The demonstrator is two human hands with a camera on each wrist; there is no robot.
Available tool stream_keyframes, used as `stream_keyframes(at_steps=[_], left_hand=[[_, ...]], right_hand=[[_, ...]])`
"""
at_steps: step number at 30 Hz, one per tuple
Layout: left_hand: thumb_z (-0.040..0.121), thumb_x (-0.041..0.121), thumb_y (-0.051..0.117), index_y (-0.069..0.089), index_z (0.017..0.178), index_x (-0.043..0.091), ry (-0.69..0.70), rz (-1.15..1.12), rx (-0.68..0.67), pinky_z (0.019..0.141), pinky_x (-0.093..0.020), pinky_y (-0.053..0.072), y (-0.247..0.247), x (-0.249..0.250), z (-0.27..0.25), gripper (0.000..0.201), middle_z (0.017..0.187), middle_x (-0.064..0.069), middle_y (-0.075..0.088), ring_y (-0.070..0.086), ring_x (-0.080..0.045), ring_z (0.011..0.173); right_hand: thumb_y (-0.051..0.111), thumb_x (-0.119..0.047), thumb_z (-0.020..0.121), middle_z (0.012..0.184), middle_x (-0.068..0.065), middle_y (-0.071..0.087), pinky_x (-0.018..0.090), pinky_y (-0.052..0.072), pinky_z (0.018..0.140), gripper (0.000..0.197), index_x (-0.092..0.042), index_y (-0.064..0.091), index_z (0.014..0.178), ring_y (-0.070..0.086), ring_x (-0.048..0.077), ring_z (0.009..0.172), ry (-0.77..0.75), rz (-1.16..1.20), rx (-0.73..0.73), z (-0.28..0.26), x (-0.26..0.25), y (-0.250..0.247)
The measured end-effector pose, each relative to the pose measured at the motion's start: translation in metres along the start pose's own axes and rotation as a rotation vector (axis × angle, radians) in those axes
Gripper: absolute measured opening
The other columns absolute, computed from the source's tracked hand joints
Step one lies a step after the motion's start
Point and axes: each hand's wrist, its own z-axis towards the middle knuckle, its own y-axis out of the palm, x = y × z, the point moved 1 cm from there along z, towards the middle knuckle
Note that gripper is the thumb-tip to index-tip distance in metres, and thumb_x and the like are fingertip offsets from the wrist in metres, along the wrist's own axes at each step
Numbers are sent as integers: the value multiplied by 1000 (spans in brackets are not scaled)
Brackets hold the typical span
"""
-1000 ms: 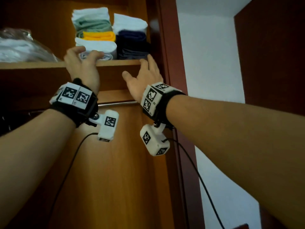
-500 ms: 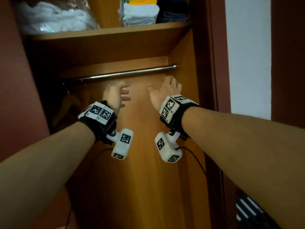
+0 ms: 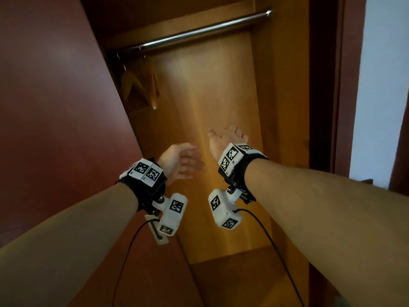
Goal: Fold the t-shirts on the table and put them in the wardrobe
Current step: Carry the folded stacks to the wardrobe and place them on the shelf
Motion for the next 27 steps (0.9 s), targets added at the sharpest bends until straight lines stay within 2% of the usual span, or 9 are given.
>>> stream_keyframes(at_steps=[4, 7, 10, 12, 14, 17, 22, 25, 27], left_hand=[[89, 43, 58, 65, 114, 11, -159, 43, 39, 91, -42, 48, -11, -54, -6, 41, 99, -6, 76, 73, -24, 93], [90, 43, 59, 66, 110, 9, -295, 61, 75, 91, -42, 47, -22, -90, -5, 40, 100, -8, 75, 71, -25, 96], [88, 38, 62, 65, 106, 5, -426, 57, 89, 101, -45, 44, -32, -123, -3, 38, 107, -13, 70, 66, -29, 101], [86, 32, 65, 63, 108, 4, -477, 31, 125, 103, -48, 46, -41, -143, 1, 36, 108, -15, 67, 65, -32, 102], [87, 26, 65, 58, 117, 5, -495, 2, 161, 99, -51, 48, -51, -160, 5, 37, 103, -16, 63, 62, -35, 105], [87, 25, 66, 52, 125, 5, -537, -21, 155, 101, -55, 45, -66, -181, 12, 45, 105, -20, 58, 57, -41, 111], [83, 18, 70, 54, 127, 0, -460, -122, 185, 102, -51, 45, -82, -205, 25, 51, 125, -22, 54, 52, -39, 117], [83, 14, 68, 54, 127, 1, -461, -183, 167, 89, -46, 48, -85, -215, 29, 48, 130, -21, 52, 54, -37, 116], [84, 15, 67, 50, 133, 0, -477, -205, 127, 87, -47, 46, -86, -219, 31, 54, 135, -21, 49, 53, -36, 118]], right_hand=[[36, -52, 97, 157, 4, 23, 45, 20, 113, 67, -13, 23, 150, 18, 27, 143, 88, 32, -109, -19, 25, 23], [32, -54, 98, 158, 2, 21, 48, 20, 113, 67, -16, 20, 152, 17, 27, 144, 133, 33, -177, -31, 41, 44], [31, -53, 99, 158, 1, 21, 46, 22, 113, 65, -18, 19, 152, 19, 26, 144, 163, 49, -236, -38, 54, 66], [31, -54, 99, 157, 0, 22, 45, 24, 113, 63, -20, 20, 152, 22, 27, 143, 186, 73, -280, -43, 61, 83], [30, -55, 99, 156, -1, 24, 46, 28, 111, 61, -23, 21, 151, 26, 28, 142, 198, 94, -314, -47, 66, 104], [28, -58, 98, 156, -1, 25, 48, 32, 111, 62, -26, 20, 151, 31, 29, 140, 237, 108, -363, -51, 74, 138], [32, -65, 93, 154, 1, 32, 50, 33, 111, 65, -32, 25, 149, 34, 29, 139, 286, 192, -420, -59, 72, 191], [41, -64, 89, 153, 1, 35, 50, 37, 108, 66, -35, 29, 146, 41, 29, 135, 301, 303, -464, -60, 75, 222], [46, -55, 94, 154, 3, 33, 45, 34, 110, 62, -32, 29, 148, 39, 28, 136, 294, 382, -499, -64, 73, 230]])
